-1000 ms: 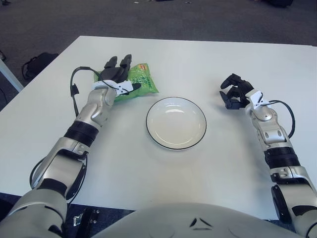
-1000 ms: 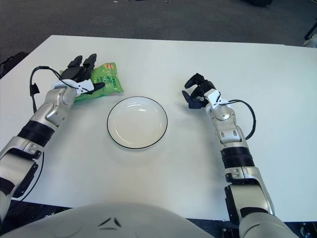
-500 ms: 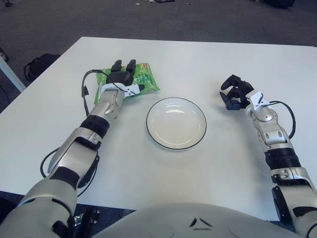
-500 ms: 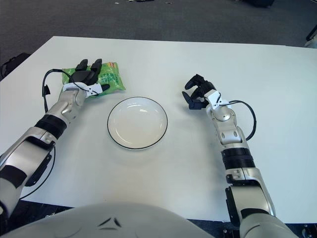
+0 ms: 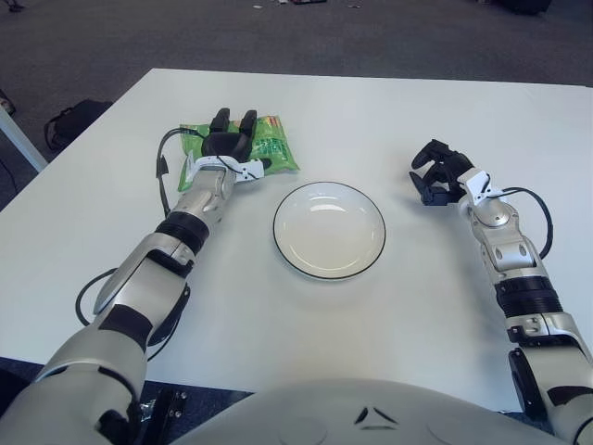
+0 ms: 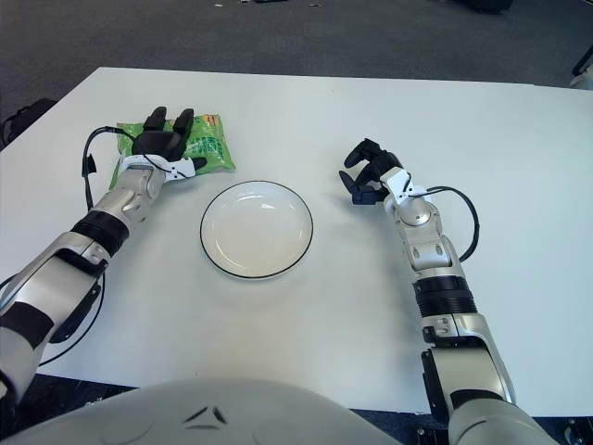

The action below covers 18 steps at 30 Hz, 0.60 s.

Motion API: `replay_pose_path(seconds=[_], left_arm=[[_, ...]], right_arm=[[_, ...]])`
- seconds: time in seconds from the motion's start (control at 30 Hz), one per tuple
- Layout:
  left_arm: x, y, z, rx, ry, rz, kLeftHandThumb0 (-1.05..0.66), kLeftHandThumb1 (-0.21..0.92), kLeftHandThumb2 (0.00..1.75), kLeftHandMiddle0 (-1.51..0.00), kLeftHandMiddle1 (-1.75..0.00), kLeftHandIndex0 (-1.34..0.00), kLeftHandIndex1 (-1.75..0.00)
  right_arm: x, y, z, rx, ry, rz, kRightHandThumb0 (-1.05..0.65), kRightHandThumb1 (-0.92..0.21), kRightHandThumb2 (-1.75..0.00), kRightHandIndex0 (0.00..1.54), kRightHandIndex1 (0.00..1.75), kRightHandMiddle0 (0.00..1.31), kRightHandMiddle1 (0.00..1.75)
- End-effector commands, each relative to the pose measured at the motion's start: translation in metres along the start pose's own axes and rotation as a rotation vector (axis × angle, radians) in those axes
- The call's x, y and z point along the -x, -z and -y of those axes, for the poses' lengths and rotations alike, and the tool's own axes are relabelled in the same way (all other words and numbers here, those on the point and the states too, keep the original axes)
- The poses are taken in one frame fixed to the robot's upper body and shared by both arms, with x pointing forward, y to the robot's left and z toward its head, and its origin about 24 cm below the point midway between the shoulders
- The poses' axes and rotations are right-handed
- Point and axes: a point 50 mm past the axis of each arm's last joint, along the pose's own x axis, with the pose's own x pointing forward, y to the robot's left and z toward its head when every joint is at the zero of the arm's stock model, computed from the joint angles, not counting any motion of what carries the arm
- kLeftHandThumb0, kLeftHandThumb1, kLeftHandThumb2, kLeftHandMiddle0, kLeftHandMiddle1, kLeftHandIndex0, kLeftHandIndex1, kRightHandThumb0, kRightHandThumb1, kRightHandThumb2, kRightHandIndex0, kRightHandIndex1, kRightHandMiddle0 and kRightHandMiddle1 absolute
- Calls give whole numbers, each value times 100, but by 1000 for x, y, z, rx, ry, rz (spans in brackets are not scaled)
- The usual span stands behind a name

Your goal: Put the snack into the plate.

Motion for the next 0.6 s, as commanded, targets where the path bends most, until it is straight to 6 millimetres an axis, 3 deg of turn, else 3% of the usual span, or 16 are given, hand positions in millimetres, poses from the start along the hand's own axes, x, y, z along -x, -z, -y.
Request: replay_pose_path(seconds=[0.0, 0.03, 0.13, 0.17, 0.23, 0.3, 0.33, 0.4, 0.5, 0.57], left_arm=[[15, 8, 33, -4, 114, -13, -105, 92, 58, -14, -8, 0, -48], [15, 9, 33, -4, 109, -13, -105, 92, 57, -16, -9, 0, -51], [14, 11, 33, -4, 94, -13, -102, 92, 49, -10, -85, 0, -94], [14, 12, 33, -4, 80, -13, -101, 92, 48, -10, -94, 0, -100], [13, 14, 33, -3, 64, -12, -92, 87, 45, -18, -138, 0, -142], [14, 15, 33, 4, 39, -6, -88, 86, 45, -21, -154, 0, -156], [14, 16, 32, 14, 15, 1, -79, 80, 55, -26, -158, -9, -159], [15, 18, 32, 25, -21, 14, -33, 47, 99, -56, -147, -36, -168], [16, 20, 30, 32, -58, 34, -11, 25, 127, -75, -144, -49, -173], [16, 20, 29, 35, -78, 45, -6, 19, 135, -80, -145, -52, -174]], right_arm=[[21, 59, -34, -7, -135, -282, -1, -54, -107, 34, 175, 33, 175], [21, 59, -34, -7, -137, -281, -1, -54, -107, 34, 175, 33, 175], [21, 59, -34, -6, -139, -281, -1, -54, -107, 34, 175, 33, 175], [21, 59, -34, -6, -139, -281, -1, -54, -107, 34, 175, 33, 175], [21, 59, -34, -6, -139, -280, -1, -54, -106, 34, 175, 33, 175], [21, 59, -34, -6, -140, -280, -1, -54, -106, 34, 175, 33, 175], [21, 59, -34, -7, -140, -280, -1, -54, -106, 34, 175, 33, 175], [21, 59, -34, -9, -141, -280, -1, -54, -106, 34, 175, 33, 175], [21, 59, -34, -13, -145, -282, -1, -54, -106, 34, 175, 33, 175], [21, 59, -34, -15, -147, -283, -1, -54, -106, 34, 175, 33, 175]])
